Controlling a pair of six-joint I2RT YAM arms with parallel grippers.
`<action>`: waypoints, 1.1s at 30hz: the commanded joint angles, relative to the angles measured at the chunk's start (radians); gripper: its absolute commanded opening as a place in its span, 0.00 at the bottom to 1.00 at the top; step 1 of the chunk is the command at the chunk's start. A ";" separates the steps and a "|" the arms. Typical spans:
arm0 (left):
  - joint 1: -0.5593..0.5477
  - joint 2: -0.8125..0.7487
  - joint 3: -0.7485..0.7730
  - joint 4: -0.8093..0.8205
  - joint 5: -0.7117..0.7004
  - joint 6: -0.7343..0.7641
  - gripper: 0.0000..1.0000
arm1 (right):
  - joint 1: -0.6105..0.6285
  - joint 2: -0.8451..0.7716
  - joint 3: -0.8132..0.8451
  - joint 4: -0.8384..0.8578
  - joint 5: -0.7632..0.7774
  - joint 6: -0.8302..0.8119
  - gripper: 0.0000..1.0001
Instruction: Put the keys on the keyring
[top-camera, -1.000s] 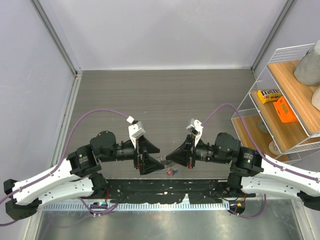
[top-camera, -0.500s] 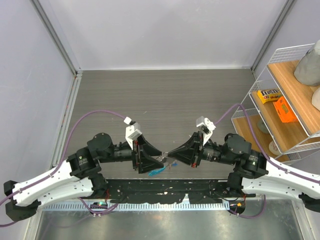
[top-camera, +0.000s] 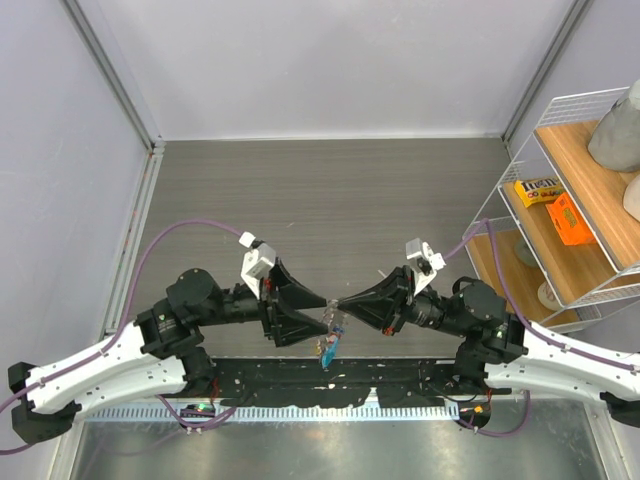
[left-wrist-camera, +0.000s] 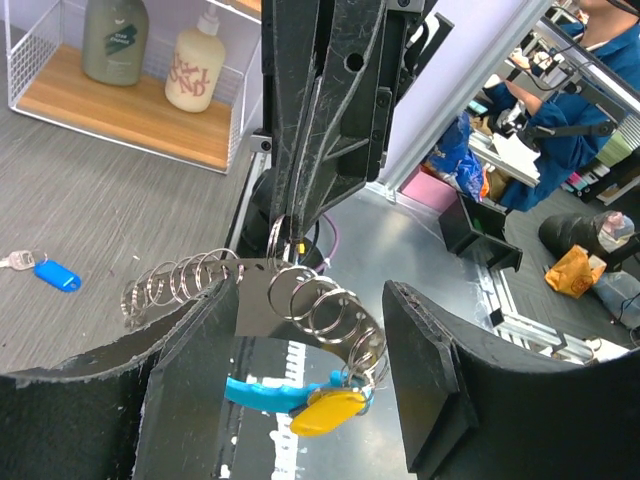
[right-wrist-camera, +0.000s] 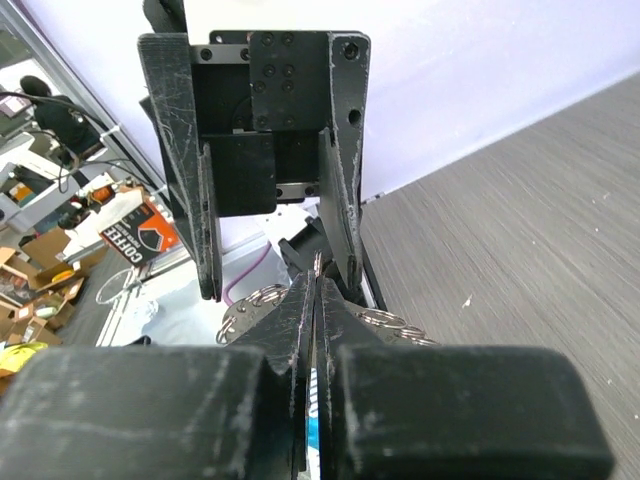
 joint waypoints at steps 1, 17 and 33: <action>0.000 -0.014 -0.003 0.090 0.008 -0.008 0.66 | 0.008 -0.024 -0.017 0.234 0.021 -0.005 0.06; 0.003 -0.045 -0.032 0.191 -0.055 0.001 0.61 | 0.018 -0.004 -0.043 0.366 -0.042 0.002 0.06; 0.001 -0.031 -0.026 0.263 -0.045 0.001 0.54 | 0.028 0.032 -0.025 0.385 -0.063 0.004 0.06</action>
